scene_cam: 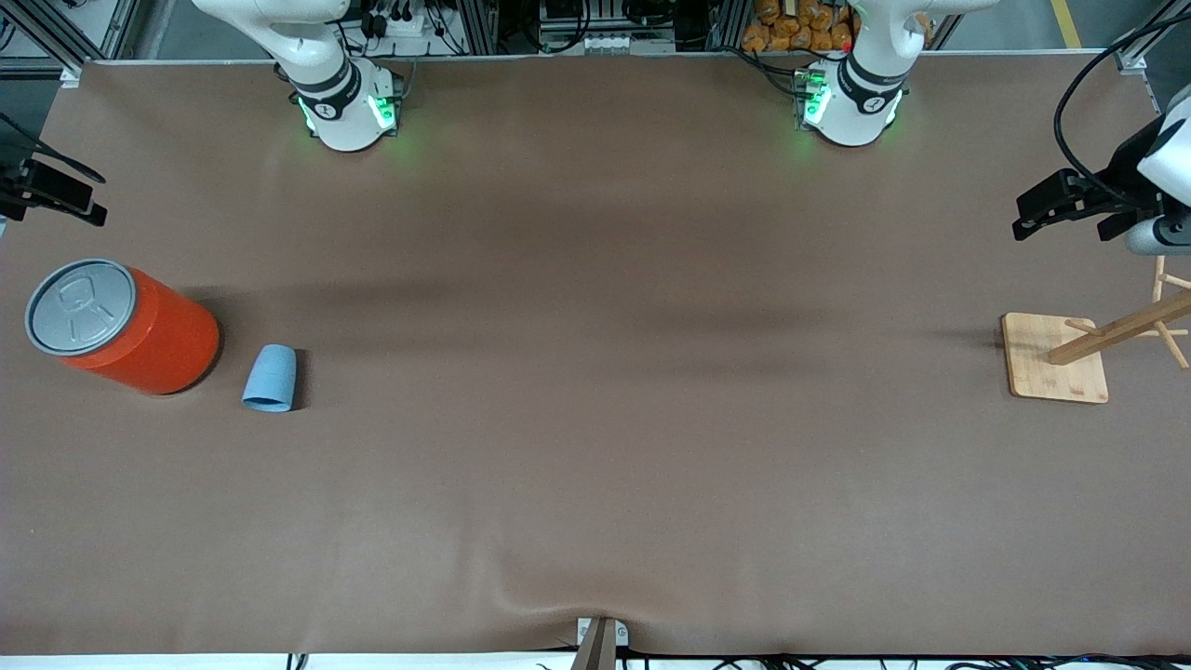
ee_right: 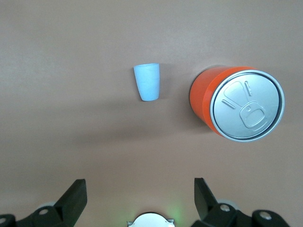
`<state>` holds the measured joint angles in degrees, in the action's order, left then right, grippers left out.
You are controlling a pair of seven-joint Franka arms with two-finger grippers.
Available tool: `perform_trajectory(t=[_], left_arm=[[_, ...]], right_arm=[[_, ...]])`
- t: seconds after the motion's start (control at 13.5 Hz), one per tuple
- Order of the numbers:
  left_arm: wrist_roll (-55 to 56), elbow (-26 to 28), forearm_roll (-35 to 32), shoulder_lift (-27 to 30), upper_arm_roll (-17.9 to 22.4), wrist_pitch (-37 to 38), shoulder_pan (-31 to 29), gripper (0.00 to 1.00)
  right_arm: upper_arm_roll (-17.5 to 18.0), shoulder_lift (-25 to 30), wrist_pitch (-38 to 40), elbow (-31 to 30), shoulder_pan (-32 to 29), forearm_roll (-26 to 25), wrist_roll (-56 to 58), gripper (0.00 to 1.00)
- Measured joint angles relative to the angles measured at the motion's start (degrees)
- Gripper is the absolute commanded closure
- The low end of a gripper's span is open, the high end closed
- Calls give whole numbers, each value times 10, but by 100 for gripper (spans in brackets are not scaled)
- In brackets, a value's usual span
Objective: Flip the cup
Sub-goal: 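Move the right gripper down toward the lying blue cup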
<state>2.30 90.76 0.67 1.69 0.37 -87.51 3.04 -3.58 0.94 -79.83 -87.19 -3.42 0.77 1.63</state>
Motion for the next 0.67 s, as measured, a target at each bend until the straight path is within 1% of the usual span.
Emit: perform_trajectory(t=[0.45, 0.67], left_arm=[[0, 0, 0, -1, 0, 0, 0, 0], [0, 0, 0, -4, 1, 0, -1, 0]], right_arm=[[1, -2, 0, 0, 0, 0, 0, 0], [1, -17, 2, -5, 1, 0, 0, 0]])
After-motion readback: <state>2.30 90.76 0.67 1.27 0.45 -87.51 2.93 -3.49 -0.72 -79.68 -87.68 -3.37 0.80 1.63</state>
